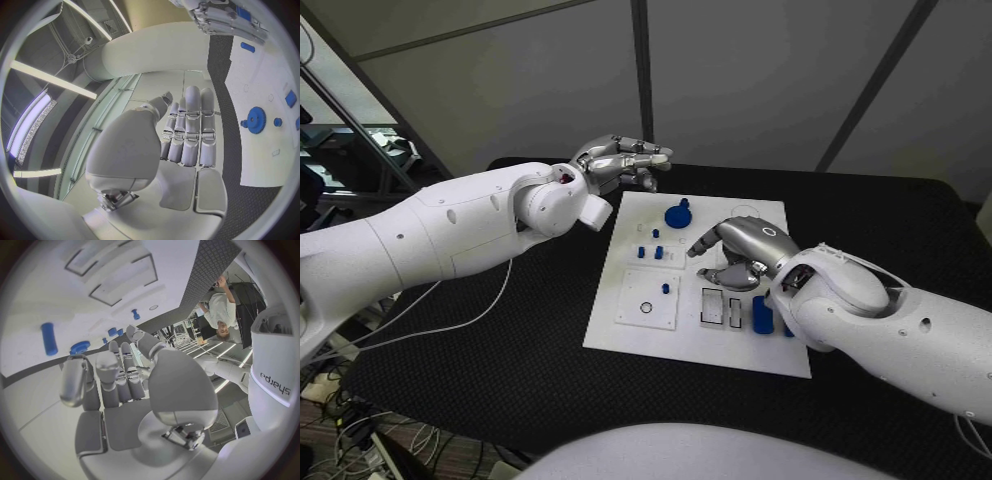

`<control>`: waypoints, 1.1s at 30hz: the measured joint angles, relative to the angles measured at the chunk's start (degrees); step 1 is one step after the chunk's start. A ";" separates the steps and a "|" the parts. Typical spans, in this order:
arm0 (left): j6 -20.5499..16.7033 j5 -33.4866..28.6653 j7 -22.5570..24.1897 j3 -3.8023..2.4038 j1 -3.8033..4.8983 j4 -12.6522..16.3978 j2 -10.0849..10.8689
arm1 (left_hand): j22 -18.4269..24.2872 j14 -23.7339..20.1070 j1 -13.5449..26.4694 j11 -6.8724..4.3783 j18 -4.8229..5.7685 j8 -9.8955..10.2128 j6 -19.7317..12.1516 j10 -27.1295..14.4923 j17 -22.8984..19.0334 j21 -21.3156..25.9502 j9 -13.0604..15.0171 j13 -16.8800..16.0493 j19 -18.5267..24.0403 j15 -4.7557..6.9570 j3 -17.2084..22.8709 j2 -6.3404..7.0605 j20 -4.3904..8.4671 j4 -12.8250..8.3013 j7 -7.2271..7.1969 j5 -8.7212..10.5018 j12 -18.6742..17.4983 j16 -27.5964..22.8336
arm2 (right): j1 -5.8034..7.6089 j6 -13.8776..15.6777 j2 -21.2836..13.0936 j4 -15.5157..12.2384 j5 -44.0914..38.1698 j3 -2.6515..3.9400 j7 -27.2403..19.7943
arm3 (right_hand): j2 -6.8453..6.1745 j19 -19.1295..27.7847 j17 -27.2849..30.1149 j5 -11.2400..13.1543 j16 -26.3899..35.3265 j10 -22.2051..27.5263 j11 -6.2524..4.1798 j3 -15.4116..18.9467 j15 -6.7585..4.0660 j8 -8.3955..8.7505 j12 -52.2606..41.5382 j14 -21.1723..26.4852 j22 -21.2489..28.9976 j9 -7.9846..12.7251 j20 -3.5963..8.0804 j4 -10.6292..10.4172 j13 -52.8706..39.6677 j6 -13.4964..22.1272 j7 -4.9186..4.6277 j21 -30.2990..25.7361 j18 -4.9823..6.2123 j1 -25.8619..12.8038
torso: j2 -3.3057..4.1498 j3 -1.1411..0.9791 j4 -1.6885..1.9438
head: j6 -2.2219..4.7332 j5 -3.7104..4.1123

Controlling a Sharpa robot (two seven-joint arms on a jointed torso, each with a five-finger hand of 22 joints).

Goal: Assemble the parts on the task board

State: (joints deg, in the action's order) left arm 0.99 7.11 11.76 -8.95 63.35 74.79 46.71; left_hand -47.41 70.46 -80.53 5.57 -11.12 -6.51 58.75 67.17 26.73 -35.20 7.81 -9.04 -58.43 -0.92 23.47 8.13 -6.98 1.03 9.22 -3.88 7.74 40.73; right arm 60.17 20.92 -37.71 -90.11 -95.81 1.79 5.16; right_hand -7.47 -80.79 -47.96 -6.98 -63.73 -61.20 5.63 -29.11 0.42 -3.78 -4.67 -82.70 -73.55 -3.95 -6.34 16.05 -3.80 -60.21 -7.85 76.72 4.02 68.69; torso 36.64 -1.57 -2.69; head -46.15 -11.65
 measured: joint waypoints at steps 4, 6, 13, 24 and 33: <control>0.07 0.00 -0.06 0.10 0.00 0.07 0.02 | 0.00 0.00 0.00 0.00 -0.01 0.00 0.00 0.00 0.00 0.00 0.00 0.00 0.00 0.00 0.00 0.00 0.00 0.00 0.00 0.00 0.00 0.00 | 1.32 -0.35 -2.12 0.56 0.47 1.88 0.92 | -0.52 0.00 0.12 0.05 0.00 0.03 0.01 0.49 0.00 0.00 -0.02 0.00 0.00 0.00 0.00 -0.01 0.00 0.24 0.24 0.00 0.00 0.08 | 0.00 0.02 -0.02 | 0.99 1.18; 0.10 0.00 -0.07 0.20 0.00 0.11 0.05 | -0.01 0.00 0.00 0.00 -0.01 0.00 0.00 0.00 0.00 0.00 -0.01 0.00 0.00 0.00 0.00 0.00 0.00 0.00 0.00 0.00 0.00 0.00 | 2.15 -0.79 -2.94 1.52 0.68 2.44 1.46 | -0.90 0.00 0.06 0.28 0.00 0.41 0.00 0.91 0.00 0.00 -0.20 0.00 -0.25 0.11 0.00 -0.26 0.00 0.56 0.56 0.00 0.00 0.46 | 0.02 0.03 -0.01 | 1.41 1.58; 0.18 0.00 -0.11 0.36 0.00 0.14 0.18 | -0.01 0.00 0.00 0.00 -0.01 0.00 0.00 0.00 0.00 0.00 -0.01 0.00 0.00 0.00 0.00 0.00 0.00 0.00 0.00 -0.01 0.00 0.00 | 3.06 -3.02 -3.62 3.79 1.17 2.88 2.92 | -1.58 -0.22 0.27 0.67 0.00 2.05 0.20 2.62 0.00 0.00 -0.24 0.00 -0.19 0.11 -0.21 -1.03 0.10 1.11 1.11 0.00 0.00 1.14 | 0.10 0.02 0.05 | 2.02 2.16; 0.26 0.00 -0.13 0.46 0.00 0.13 0.16 | -0.01 0.00 0.00 0.00 -0.01 0.00 0.00 0.00 -0.05 0.00 -0.01 0.01 0.00 0.00 0.00 0.00 0.00 0.00 -0.01 -0.01 0.00 0.01 | 3.37 -9.31 -1.81 6.38 1.13 2.94 4.49 | -1.48 -0.22 0.59 3.33 -0.19 2.98 0.31 4.27 0.00 0.00 -0.86 0.00 -0.02 0.11 -0.21 -2.52 0.10 1.40 1.40 0.00 0.00 1.81 | 0.13 0.04 0.16 | 1.60 2.14; 0.31 0.01 -0.15 0.48 -0.01 -0.02 0.10 | -0.02 0.00 0.00 0.00 -0.01 0.00 0.00 0.00 -0.05 0.00 -0.02 -0.04 0.00 0.00 0.00 0.00 0.00 0.00 0.00 -0.01 0.00 0.01 | 3.39 -14.36 -0.72 6.65 1.12 2.32 4.71 | -1.17 -0.23 0.66 3.33 -0.22 2.64 0.00 4.60 0.00 0.00 -1.54 0.00 -0.14 0.11 -0.23 -2.86 0.09 1.40 1.40 0.00 -0.01 2.12 | 0.10 0.04 0.16 | 1.27 1.93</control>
State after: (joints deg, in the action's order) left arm 1.29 7.12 11.61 -8.47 63.34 74.76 46.81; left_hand -47.42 70.46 -80.53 5.57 -11.13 -6.51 58.76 67.17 26.68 -35.20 7.79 -9.09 -58.43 -0.92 23.47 8.13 -6.98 1.03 9.22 -3.89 7.74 40.74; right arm 63.56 6.56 -38.43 -83.45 -94.69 4.10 9.88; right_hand -8.64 -81.02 -47.30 -3.65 -63.95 -58.56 5.63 -24.51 0.42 -3.78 -6.22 -82.70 -73.69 -3.84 -6.57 13.19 -3.71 -58.81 -6.44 76.72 4.02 70.81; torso 36.74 -1.52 -2.53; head -44.88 -9.72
